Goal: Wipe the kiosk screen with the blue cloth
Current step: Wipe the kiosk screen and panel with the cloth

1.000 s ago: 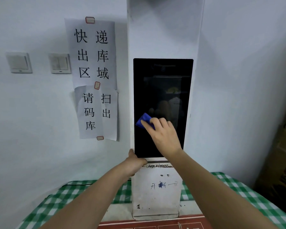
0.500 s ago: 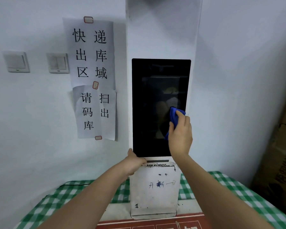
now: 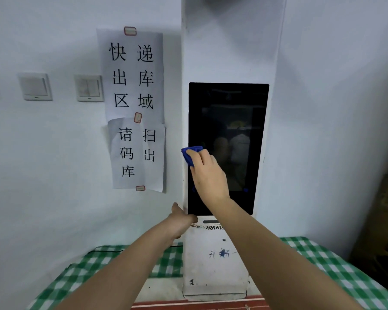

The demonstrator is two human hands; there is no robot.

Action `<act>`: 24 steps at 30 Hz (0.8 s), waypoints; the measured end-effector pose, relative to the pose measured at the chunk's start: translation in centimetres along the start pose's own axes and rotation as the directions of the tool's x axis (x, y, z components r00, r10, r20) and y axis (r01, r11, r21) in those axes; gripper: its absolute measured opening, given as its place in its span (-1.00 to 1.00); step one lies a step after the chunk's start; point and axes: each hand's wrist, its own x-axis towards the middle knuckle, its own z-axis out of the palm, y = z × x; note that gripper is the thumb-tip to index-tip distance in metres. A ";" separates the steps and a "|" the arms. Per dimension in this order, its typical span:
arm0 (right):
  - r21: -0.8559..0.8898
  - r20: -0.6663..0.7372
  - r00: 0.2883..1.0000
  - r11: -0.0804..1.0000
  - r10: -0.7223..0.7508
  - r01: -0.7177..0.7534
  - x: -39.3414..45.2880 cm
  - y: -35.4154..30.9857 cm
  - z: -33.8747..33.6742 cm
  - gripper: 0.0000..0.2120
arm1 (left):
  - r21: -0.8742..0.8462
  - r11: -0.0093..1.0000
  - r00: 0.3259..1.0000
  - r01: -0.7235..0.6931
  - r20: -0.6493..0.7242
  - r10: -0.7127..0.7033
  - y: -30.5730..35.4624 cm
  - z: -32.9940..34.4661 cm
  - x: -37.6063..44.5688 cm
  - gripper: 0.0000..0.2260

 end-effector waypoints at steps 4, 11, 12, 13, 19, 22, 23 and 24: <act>-0.119 0.028 0.994 0.987 -0.103 0.106 0.2 1.6 -1.3 -0.26 | 0.016 1.000 1.000 -0.007 -0.012 0.007 0.4 -0.1 0.5 -0.23; 0.131 -0.139 0.973 0.978 0.182 -0.165 0.8 6.0 -4.5 -0.62 | 0.078 0.995 0.996 -0.061 -0.063 0.066 2.0 -0.1 0.5 -0.15; 0.181 -0.171 0.950 0.956 0.260 -0.229 0.8 6.9 -4.7 -0.64 | 0.077 0.994 0.995 -0.075 -0.065 0.080 2.3 0.0 0.3 -0.15; 0.200 -0.210 0.922 0.937 0.327 -0.287 0.7 7.7 -5.1 -0.64 | 0.070 0.993 0.993 -0.092 -0.068 0.097 2.6 0.0 0.1 -0.16; 0.312 -0.265 0.792 0.826 0.550 -0.469 1.1 9.1 -6.1 -0.67 | 0.000 0.976 0.972 -0.218 -0.091 0.217 4.2 0.1 -0.9 -0.15; 0.312 -0.275 0.801 0.837 0.532 -0.449 1.9 7.4 -5.9 -0.64 | -0.016 0.959 0.952 -0.284 -0.119 0.280 5.5 -0.4 -1.2 -0.15; 0.318 -0.267 0.812 0.843 0.519 -0.434 2.2 6.5 -5.7 -0.63 | -0.025 0.952 0.945 -0.305 -0.129 0.300 5.9 -0.7 -1.2 -0.15; 0.326 -0.260 0.825 0.850 0.502 -0.414 2.6 5.6 -5.4 -0.62 | -0.032 0.945 0.939 -0.325 -0.132 0.319 6.2 -1.0 -1.1 -0.15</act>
